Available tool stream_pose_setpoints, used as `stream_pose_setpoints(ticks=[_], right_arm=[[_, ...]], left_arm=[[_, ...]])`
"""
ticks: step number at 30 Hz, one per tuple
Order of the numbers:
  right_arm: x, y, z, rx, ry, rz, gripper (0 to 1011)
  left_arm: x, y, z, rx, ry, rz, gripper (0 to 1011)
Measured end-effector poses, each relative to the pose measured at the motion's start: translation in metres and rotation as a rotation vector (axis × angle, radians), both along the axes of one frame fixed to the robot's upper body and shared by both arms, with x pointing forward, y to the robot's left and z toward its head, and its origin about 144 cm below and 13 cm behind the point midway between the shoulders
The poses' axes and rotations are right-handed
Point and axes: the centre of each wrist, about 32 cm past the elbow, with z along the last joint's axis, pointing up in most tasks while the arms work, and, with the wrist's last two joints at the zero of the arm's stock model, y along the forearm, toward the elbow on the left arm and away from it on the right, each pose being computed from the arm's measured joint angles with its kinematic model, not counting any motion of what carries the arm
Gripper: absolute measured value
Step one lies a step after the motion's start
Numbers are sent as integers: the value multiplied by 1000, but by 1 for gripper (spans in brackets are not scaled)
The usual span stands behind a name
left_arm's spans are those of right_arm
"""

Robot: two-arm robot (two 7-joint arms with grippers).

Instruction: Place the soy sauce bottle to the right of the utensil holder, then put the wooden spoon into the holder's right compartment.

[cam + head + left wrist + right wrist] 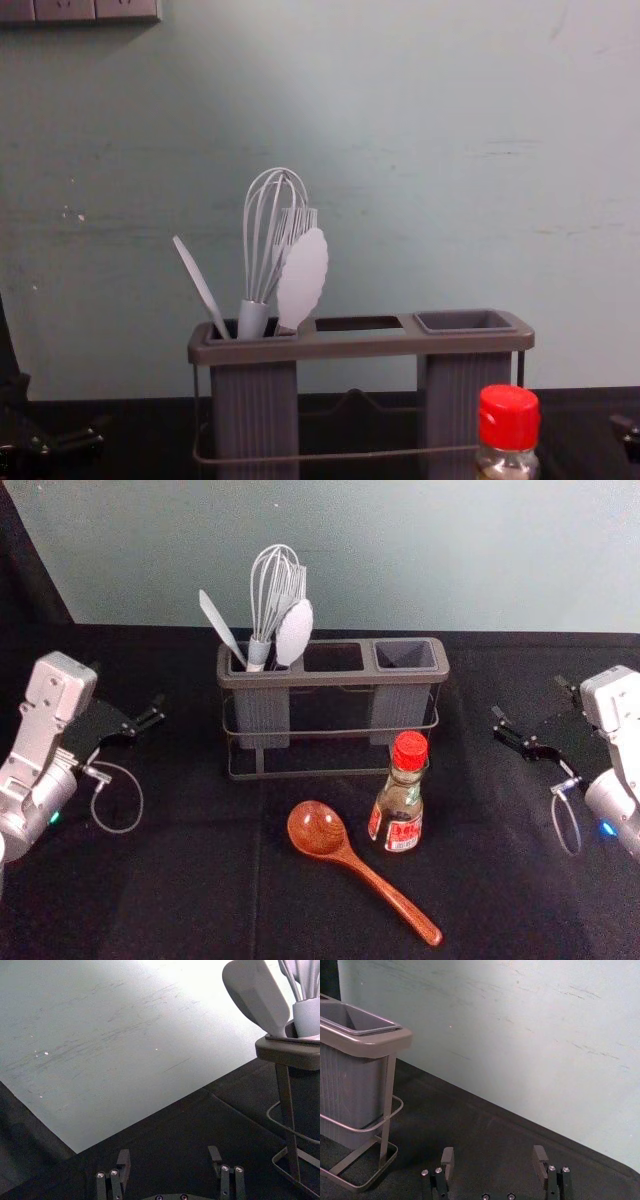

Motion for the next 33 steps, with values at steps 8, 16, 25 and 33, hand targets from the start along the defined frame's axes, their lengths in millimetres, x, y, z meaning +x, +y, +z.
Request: stream_pose_setpoints(ticks=[8, 16, 25, 33], right_arm=[[0, 0, 0, 0, 0, 0, 1004], [0, 0, 0, 0, 0, 0, 1004], [0, 0, 0, 0, 0, 0, 1004], [0, 0, 0, 0, 0, 0, 1004]], left_arm=[[0, 0, 0, 0, 0, 0, 1011], [0, 0, 0, 0, 0, 0, 1011], [0, 0, 0, 0, 0, 0, 1011], [0, 0, 0, 0, 0, 0, 1011]])
